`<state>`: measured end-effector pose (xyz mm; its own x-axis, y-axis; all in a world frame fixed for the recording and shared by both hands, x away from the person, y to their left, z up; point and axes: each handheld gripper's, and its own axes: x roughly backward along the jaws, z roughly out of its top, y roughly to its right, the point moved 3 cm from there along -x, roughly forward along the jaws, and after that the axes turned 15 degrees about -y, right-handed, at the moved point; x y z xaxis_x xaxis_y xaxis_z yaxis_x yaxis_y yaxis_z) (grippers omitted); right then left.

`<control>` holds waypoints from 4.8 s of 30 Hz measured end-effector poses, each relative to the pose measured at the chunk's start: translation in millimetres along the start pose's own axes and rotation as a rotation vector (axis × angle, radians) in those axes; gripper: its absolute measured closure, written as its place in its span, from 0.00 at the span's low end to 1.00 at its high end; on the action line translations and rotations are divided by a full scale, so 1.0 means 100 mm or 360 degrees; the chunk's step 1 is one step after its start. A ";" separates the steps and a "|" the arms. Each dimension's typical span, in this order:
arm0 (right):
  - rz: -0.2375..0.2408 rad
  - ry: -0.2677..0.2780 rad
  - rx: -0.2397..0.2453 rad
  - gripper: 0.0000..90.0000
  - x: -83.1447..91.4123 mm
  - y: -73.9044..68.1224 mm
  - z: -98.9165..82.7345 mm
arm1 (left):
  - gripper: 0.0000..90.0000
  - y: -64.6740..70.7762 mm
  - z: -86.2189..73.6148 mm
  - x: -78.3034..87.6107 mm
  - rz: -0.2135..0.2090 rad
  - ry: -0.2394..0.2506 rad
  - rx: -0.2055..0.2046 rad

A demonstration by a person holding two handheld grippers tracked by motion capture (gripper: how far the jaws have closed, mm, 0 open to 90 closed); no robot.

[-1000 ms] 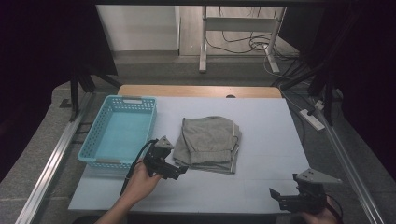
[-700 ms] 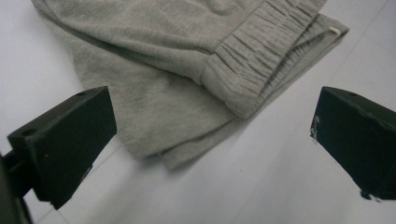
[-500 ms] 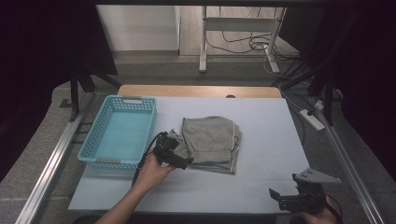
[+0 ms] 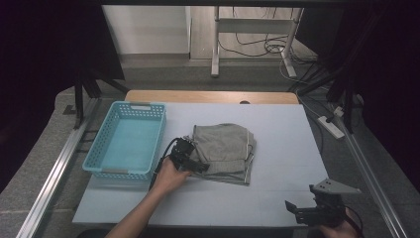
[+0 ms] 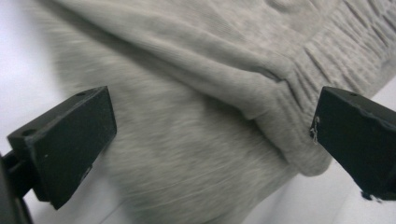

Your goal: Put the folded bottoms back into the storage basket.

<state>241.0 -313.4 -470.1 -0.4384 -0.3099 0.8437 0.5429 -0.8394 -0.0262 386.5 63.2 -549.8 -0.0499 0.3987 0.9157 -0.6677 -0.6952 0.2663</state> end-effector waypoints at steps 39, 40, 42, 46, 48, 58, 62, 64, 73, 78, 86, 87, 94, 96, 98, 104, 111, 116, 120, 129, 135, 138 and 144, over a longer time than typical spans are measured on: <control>0.0014 0.0036 0.0197 0.00 -0.03 -0.17 0.22 | 0.78 0.26 0.02 0.00 0.0011 -0.0087 -0.0093; 0.0015 0.0025 0.0191 0.00 -0.04 -0.17 0.23 | 0.78 0.27 0.02 0.00 0.0015 -0.0082 -0.0088; 0.0077 -0.0004 0.0187 0.00 -0.05 -0.18 0.27 | 0.78 0.27 0.02 0.00 0.0024 -0.0081 -0.0088; 0.0353 0.0117 0.0130 0.00 -0.04 -0.23 0.37 | 0.77 0.29 0.02 0.00 0.0045 -0.0080 -0.0098; 0.0365 0.0153 0.0151 0.00 -0.05 -0.25 0.45 | 0.77 0.29 0.01 0.00 0.0055 -0.0075 -0.0112; 0.0270 0.0089 0.0255 0.00 -0.28 -0.27 0.74 | 0.76 0.32 0.01 -0.01 0.0096 -0.0063 -0.0118; 0.0262 0.0066 0.0267 0.00 -0.37 -0.27 0.83 | 0.76 0.31 0.00 -0.01 0.0090 -0.0060 -0.0117; 0.0263 0.0062 0.0267 0.00 -0.40 -0.27 0.88 | 0.76 0.31 0.00 -0.01 0.0083 -0.0061 -0.0109; 0.0247 0.0048 0.0266 0.00 -0.59 -0.21 1.16 | 0.76 0.31 0.00 -0.01 0.0089 -0.0057 -0.0109; 0.0176 0.0002 0.0221 0.00 -0.73 -0.14 1.29 | 0.75 0.31 0.00 -0.01 0.0089 -0.0048 -0.0111; 0.0087 -0.0061 0.0127 0.00 -0.93 0.01 1.51 | 0.74 0.32 0.00 -0.01 0.0108 -0.0055 -0.0127; 0.0082 -0.0073 0.0114 0.00 -0.96 0.03 1.54 | 0.73 0.32 0.00 -0.01 0.0110 -0.0053 -0.0127; 0.0007 -0.0155 0.0103 0.00 -1.17 0.07 1.67 | 0.73 0.33 -0.01 -0.02 0.0114 -0.0052 -0.0128; 0.0000 -0.0171 0.0095 0.00 -1.23 0.09 1.72 | 0.73 0.33 -0.01 -0.02 0.0114 -0.0050 -0.0124; 0.0005 -0.0187 0.0075 0.00 -1.29 0.11 1.77 | 0.73 0.33 -0.01 -0.02 0.0113 -0.0050 -0.0122; -0.0035 -0.0249 0.0068 0.00 -1.46 0.15 1.91 | 0.72 0.33 0.00 -0.02 0.0127 -0.0062 -0.0149; -0.0058 -0.0281 0.0039 0.01 -1.64 0.21 2.08 | 0.71 0.34 0.00 -0.02 0.0143 -0.0065 -0.0153; -0.0079 -0.0294 0.0031 0.07 -1.79 0.25 2.12 | 0.71 0.35 0.00 -0.02 0.0143 -0.0066 -0.0146; -0.0135 -0.0331 0.0052 0.08 -1.89 0.31 2.09 | 0.71 0.35 0.00 -0.02 0.0141 -0.0069 -0.0141; 0.0099 -0.0418 0.0008 0.33 -1.99 0.40 1.97 | 0.71 0.34 0.00 -0.02 0.0135 -0.0060 -0.0142; 0.0148 -0.0420 0.0092 0.66 -1.94 0.31 1.96 | 0.72 0.33 -0.02 -0.03 0.0123 -0.0025 -0.0145; 0.0150 -0.0438 0.0099 0.76 -1.93 0.28 1.97 | 0.73 0.34 -0.02 -0.03 0.0128 -0.0020 -0.0140; 0.0135 -0.0439 0.0126 0.80 -1.91 0.26 1.98 | 0.76 0.34 -0.03 -0.03 0.0105 0.0001 -0.0101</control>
<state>480.8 -187.2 -525.8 -0.1839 -0.2351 0.9544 0.6284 -0.7748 -0.0697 361.9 40.2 -543.9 -0.0959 0.3540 0.9303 -0.7088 -0.6805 0.1859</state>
